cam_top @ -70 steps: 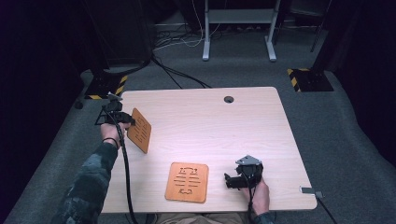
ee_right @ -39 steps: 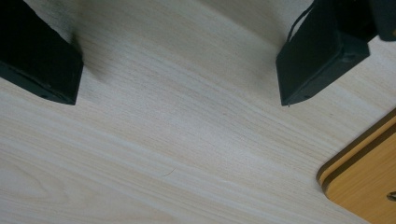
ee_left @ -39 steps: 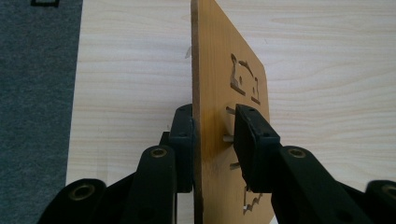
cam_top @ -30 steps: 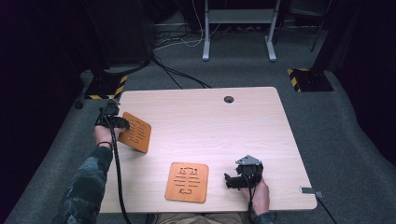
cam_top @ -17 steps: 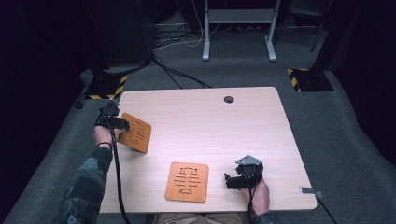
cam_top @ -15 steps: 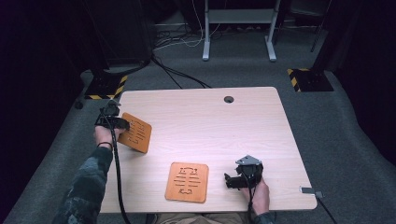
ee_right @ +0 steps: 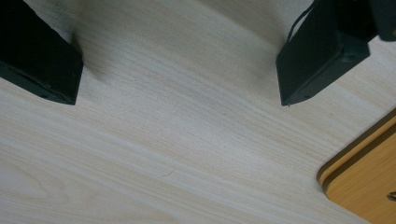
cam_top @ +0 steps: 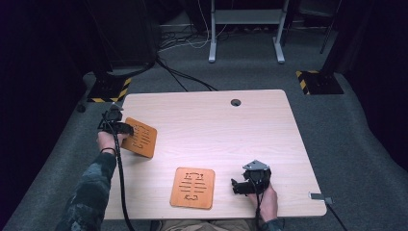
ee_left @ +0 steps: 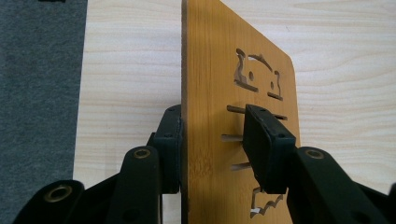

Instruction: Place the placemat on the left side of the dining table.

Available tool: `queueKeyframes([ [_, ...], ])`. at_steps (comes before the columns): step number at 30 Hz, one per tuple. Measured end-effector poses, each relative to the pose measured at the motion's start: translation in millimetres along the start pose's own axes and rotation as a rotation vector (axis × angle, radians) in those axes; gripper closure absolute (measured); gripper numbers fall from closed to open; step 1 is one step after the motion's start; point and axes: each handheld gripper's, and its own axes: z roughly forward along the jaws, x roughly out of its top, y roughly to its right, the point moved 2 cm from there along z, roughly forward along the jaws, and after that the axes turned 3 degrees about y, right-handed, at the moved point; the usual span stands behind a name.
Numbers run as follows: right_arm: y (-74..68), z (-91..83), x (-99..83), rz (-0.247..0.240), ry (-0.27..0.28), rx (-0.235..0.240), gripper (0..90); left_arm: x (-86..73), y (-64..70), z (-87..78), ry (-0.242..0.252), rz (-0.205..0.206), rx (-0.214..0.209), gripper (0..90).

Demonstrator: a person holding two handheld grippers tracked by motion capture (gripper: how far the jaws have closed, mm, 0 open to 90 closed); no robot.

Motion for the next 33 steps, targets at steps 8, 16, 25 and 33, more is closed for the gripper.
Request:
queueKeyframes([
  [8,0.0,0.0,0.0,0.000,0.000,0.000,0.0,-2.3,-1.5,6.0,-0.007,-0.014,-0.007,57.2],
  [16,0.0,0.0,0.0,0.000,0.000,0.000,0.0,-5.3,-5.4,10.8,0.006,-0.044,-0.027,56.6],
  [25,0.0,0.0,0.0,0.000,0.000,0.000,0.0,-6.3,-9.6,13.8,-0.011,-0.035,-0.029,55.6],
  [33,0.0,0.0,0.0,0.000,0.000,0.000,0.0,-10.2,-13.8,20.6,-0.020,-0.028,-0.017,53.2],
])
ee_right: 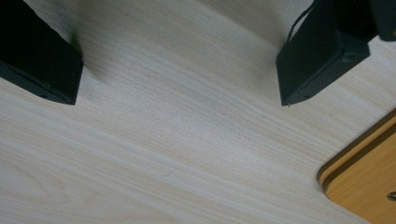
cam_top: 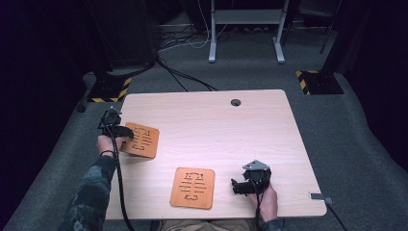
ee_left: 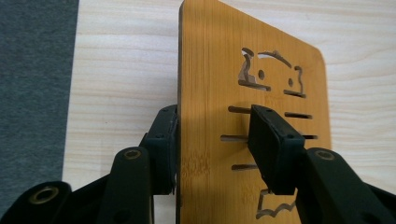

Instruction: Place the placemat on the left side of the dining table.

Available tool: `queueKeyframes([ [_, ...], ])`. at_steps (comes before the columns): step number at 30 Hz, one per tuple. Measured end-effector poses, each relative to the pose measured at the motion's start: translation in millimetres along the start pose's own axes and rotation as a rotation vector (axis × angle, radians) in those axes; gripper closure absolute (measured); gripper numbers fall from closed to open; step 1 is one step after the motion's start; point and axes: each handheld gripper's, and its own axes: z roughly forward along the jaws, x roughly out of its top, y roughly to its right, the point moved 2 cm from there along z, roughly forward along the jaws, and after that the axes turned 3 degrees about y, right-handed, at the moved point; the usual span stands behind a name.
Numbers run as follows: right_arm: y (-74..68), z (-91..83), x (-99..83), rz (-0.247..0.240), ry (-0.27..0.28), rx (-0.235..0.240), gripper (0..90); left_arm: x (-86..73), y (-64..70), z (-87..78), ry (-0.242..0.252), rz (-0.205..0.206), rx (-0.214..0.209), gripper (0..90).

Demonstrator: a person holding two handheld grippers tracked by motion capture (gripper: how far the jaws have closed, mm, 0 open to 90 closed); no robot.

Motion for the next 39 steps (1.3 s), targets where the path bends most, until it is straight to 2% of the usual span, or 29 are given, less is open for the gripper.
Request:
queueKeyframes([
  [3,0.0,0.0,0.0,0.000,0.000,0.000,0.0,-2.5,-3.4,3.4,-0.006,-0.026,-0.027,53.1],
  [7,0.0,0.0,0.0,0.000,0.000,0.000,0.0,-3.0,-5.8,5.5,-0.002,-0.039,-0.033,52.8],
  [15,0.0,0.0,0.0,0.000,0.000,0.000,0.0,-4.3,-10.5,9.5,-0.008,-0.036,-0.037,52.3],
  [22,0.0,0.0,0.0,0.000,0.000,0.000,0.0,-5.8,-12.9,12.4,-0.002,-0.058,-0.046,52.1],
  [26,0.0,0.0,0.0,0.000,0.000,0.000,0.0,-6.4,-15.7,13.1,0.016,-0.063,-0.068,52.4],
  [28,0.0,0.0,0.0,0.000,0.000,0.000,0.0,-6.0,-15.6,12.5,0.014,-0.050,-0.054,52.1],
  [30,0.0,0.0,0.0,0.000,0.000,0.000,0.0,-6.0,-15.0,12.9,0.019,-0.061,-0.057,51.7],
  [32,-0.1,-0.1,-0.1,0.002,-0.001,0.000,0.0,-6.3,-14.8,13.4,0.015,-0.057,-0.063,48.5],
  [34,-0.1,-0.1,-0.1,0.002,-0.001,-0.001,0.0,-7.1,-12.9,14.0,0.023,-0.052,-0.047,44.7],
  [35,0.0,0.0,0.0,0.000,0.000,0.000,0.0,-7.8,-12.5,14.5,0.030,-0.036,-0.042,42.4],
  [39,-0.1,0.0,0.0,0.001,0.000,0.000,0.0,-12.3,-10.2,13.8,0.030,-0.051,-0.043,31.2],
])
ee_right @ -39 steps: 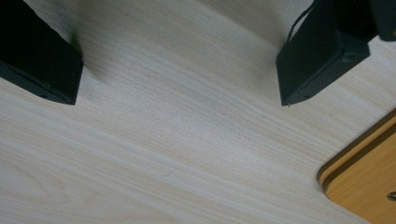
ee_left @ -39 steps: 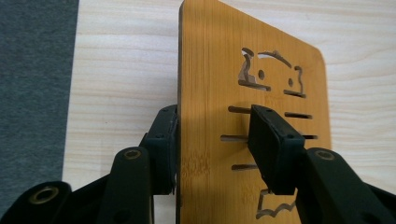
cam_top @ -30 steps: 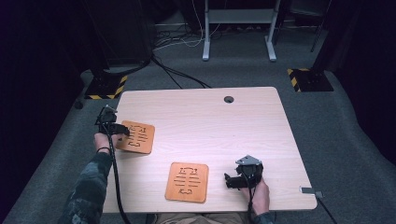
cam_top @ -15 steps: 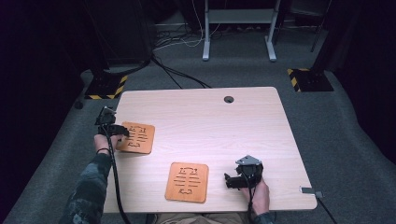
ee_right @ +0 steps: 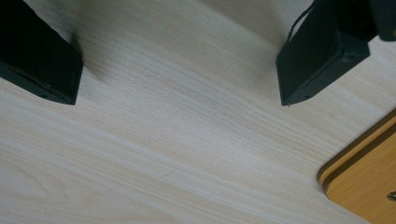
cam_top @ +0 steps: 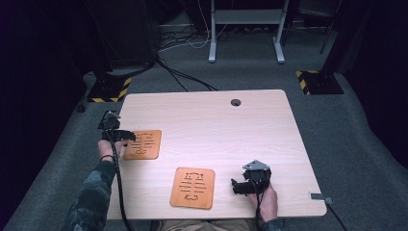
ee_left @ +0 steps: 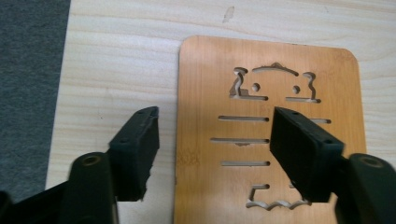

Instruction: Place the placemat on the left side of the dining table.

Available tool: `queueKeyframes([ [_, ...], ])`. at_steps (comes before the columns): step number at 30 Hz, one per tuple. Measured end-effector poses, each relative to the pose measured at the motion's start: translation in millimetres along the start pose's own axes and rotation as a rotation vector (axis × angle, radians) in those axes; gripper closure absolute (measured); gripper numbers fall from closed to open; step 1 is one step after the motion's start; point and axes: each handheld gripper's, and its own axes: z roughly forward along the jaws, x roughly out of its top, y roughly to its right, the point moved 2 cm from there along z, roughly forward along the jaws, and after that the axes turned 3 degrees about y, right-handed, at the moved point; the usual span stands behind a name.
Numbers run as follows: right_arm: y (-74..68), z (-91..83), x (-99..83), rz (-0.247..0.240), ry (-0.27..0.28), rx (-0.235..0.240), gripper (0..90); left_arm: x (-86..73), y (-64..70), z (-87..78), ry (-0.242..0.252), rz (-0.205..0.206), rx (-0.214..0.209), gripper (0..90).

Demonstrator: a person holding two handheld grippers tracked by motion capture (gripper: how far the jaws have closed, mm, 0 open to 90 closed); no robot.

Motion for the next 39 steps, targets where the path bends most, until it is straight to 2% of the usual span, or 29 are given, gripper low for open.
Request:
queueKeyframes([
  [1,-0.1,0.0,0.0,0.001,0.000,0.000,0.0,-1.1,0.9,-0.2,0.013,0.001,-0.001,30.2],
  [2,-0.1,0.0,-0.1,0.001,-0.001,0.000,0.0,-2.2,1.1,-2.5,0.008,0.020,0.011,29.1],
  [4,-0.1,0.0,0.0,0.001,0.000,0.000,0.0,-4.9,2.2,-5.7,0.034,0.014,-0.010,25.4],
  [6,-0.1,0.0,0.0,0.001,0.000,0.000,0.0,-12.2,5.2,-8.9,0.045,0.059,0.040,24.1],
  [7,-0.1,0.0,0.0,0.003,0.000,-0.001,0.0,-16.3,4.3,-9.1,0.046,0.095,0.054,23.8],
  [10,-0.1,0.0,0.0,0.002,0.000,-0.001,0.0,-29.6,1.6,-10.2,0.050,0.099,0.052,22.7],
  [11,-0.1,0.0,0.0,0.002,-0.001,-0.001,0.0,-33.6,0.2,-11.0,0.061,0.083,0.039,22.2],
  [14,-0.1,-0.1,0.0,0.002,-0.001,-0.001,0.0,-45.0,-4.1,-15.5,0.091,0.095,0.030,20.9],
  [17,-0.1,-0.1,-0.1,0.003,-0.001,-0.001,0.0,-56.4,-5.9,-20.1,0.121,0.086,0.006,19.8],
  [24,1.0,-0.3,0.0,0.008,0.001,-0.007,0.0,-85.6,-4.2,-31.9,0.208,0.121,0.001,18.2],
  [31,2.0,-0.5,-0.5,0.004,0.002,-0.013,0.0,-120.5,9.1,-42.3,0.287,0.198,-0.005,16.6],
  [35,2.1,-0.9,-0.8,0.007,0.002,-0.014,0.0,-143.3,17.9,-47.0,0.335,0.249,0.009,15.4],
  [39,2.2,-0.9,-0.9,0.005,0.002,-0.016,0.0,-163.0,24.8,-47.3,0.339,0.297,0.027,14.7],
])
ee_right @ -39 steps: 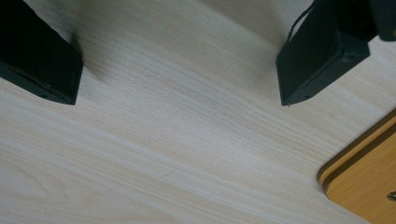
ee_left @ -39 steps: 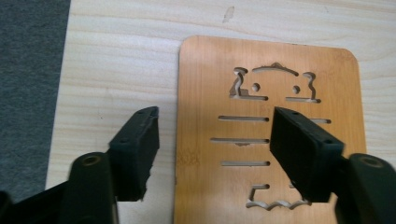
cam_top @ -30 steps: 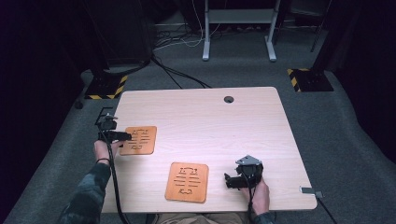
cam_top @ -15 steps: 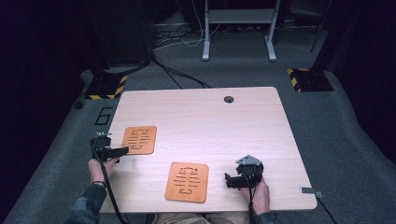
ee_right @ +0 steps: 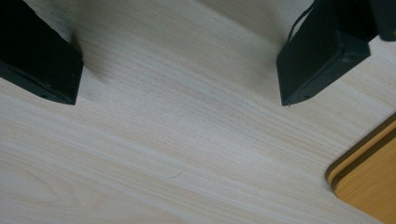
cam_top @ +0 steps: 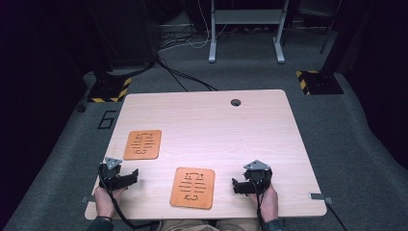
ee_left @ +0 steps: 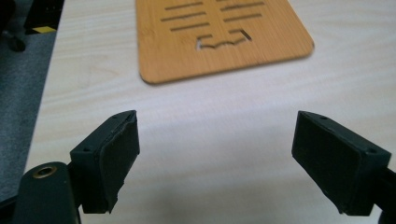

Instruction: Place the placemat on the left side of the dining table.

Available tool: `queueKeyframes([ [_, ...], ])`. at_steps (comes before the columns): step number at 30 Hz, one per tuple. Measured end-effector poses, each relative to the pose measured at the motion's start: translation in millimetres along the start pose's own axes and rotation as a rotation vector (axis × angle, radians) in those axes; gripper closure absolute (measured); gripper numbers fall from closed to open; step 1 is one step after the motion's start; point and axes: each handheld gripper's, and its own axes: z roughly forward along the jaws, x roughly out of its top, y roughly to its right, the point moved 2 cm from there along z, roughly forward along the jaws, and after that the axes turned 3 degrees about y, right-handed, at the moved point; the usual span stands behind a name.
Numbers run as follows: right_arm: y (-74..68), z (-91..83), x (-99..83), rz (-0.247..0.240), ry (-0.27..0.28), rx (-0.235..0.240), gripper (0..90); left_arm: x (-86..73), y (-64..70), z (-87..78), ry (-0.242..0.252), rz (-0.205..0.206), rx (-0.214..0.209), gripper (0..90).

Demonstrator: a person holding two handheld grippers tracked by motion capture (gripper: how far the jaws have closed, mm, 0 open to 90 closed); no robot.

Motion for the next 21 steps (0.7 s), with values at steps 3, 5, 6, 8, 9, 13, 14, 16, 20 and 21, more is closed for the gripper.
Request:
queueKeyframes([
  [3,-0.2,0.0,0.1,0.002,0.000,0.000,0.0,-8.5,7.2,-1.2,-0.001,0.025,0.009,14.2],
  [5,0.0,0.1,0.0,0.000,0.000,0.000,0.0,-11.6,9.4,-0.9,0.001,0.040,0.013,14.2],
  [6,0.0,0.1,0.0,0.000,0.000,0.000,0.0,-12.8,10.0,0.5,0.006,0.036,0.014,14.2],
  [8,0.0,0.1,0.0,0.000,0.000,0.000,0.0,-14.5,9.8,2.3,0.004,0.034,0.017,14.2],
  [9,-0.1,0.1,0.0,0.000,0.000,0.000,0.0,-15.4,10.0,4.1,0.005,0.032,0.014,14.2],
  [13,-0.2,0.1,0.0,0.002,0.000,-0.001,0.0,-19.4,8.0,7.7,0.018,0.004,0.006,14.1],
  [14,-0.1,0.1,0.0,0.000,0.000,0.000,0.0,-20.6,7.1,8.2,0.028,-0.005,0.005,14.0],
  [16,-0.6,0.1,0.0,0.005,0.000,-0.001,0.0,-21.7,4.8,8.1,0.023,-0.023,-0.007,13.9],
  [20,-0.4,0.1,0.0,0.002,0.000,0.000,0.0,-21.8,1.9,9.4,0.014,-0.057,-0.035,14.0],
  [21,-0.5,0.1,0.0,0.001,0.001,0.000,0.0,-21.8,1.9,9.4,0.014,-0.055,-0.035,14.0],
])
